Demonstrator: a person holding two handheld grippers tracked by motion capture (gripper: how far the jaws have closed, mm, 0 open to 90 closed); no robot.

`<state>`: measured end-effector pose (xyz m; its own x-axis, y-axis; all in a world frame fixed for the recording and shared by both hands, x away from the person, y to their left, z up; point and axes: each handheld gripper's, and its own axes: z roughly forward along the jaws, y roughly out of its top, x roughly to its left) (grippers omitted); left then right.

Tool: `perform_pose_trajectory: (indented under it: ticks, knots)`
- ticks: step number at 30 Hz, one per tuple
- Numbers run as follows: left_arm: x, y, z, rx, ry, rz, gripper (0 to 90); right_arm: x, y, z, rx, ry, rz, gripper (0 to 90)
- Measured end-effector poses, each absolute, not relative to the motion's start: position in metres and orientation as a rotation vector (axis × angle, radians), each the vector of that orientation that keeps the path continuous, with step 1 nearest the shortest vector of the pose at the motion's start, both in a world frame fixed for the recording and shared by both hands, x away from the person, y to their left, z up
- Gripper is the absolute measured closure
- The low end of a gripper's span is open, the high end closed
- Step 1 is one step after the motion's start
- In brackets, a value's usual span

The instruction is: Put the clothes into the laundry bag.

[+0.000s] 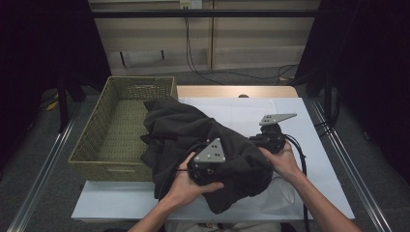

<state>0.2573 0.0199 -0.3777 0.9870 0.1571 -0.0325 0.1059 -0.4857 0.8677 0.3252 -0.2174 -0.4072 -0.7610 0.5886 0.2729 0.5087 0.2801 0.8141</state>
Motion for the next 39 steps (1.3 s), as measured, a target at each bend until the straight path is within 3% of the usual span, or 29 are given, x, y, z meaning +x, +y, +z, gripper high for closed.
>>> perform_pose_trajectory:
  ticks: [11, 15, 19, 28, 32, 35, 39]
  knots:
    - [0.262, -0.011, -0.381, 2.149, 0.183, 0.049, 73.4, 0.325, -0.213, -0.413, 1.051, 2.472, 1.475, 90.0]
    - [0.265, -0.024, -0.403, 2.186, 0.201, 0.012, 70.6, 0.325, -0.211, -0.416, 1.059, 2.478, 1.440, 90.0]
    - [0.264, -0.039, -0.416, 2.260, 0.158, 0.089, 66.8, 0.323, -0.207, -0.417, 1.044, 2.477, 1.425, 90.0]
    - [0.267, -0.052, -0.454, 2.262, 0.215, 0.040, 64.1, 0.320, -0.211, -0.412, 1.032, 2.465, 1.446, 90.0]
    - [0.270, -0.048, -0.456, 2.221, 0.206, -0.017, 54.1, 0.319, -0.210, -0.414, 1.042, 2.466, 1.440, 90.0]
    - [0.266, -0.047, -0.453, 2.239, 0.169, -0.016, 39.9, 0.320, -0.209, -0.417, 1.032, 2.473, 1.426, 90.0]
    - [0.263, -0.040, -0.445, 2.196, 0.159, -0.073, 27.7, 0.321, -0.209, -0.418, 1.035, 2.479, 1.403, 90.0]
